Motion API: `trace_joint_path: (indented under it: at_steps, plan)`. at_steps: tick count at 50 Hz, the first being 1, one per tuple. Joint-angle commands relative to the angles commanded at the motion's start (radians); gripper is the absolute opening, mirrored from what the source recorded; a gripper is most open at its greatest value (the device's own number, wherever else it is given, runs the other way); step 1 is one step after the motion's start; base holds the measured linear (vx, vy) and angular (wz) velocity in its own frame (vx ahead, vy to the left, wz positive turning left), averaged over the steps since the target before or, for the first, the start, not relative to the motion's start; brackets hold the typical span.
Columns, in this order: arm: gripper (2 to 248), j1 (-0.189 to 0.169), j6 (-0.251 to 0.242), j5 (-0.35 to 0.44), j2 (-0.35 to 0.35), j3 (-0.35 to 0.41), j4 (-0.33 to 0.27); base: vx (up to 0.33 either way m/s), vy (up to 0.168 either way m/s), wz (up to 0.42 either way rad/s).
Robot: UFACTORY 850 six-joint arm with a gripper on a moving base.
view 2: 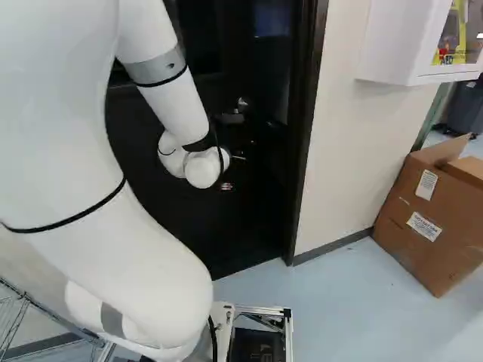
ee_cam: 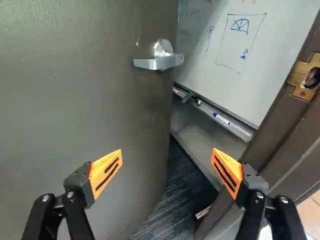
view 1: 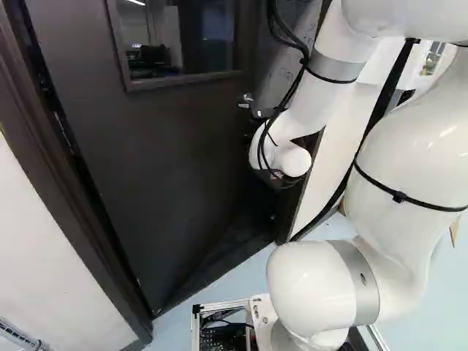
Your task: Open the door and move inside
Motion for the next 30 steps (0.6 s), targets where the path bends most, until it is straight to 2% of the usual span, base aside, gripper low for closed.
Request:
trace_joint_path:
  at_steps: [6, 16, 30]
  plan:
    - [247, 0.0, 0.0, 0.0, 0.0, 0.0, 0.0, 0.08, 0.1, -0.056]
    - [247, 0.0, 0.0, 0.0, 0.0, 0.0, 0.0, 0.092, 0.047, -0.272]
    - [247, 0.0, 0.0, 0.0, 0.0, 0.0, 0.0, 0.045, 0.055, -0.025]
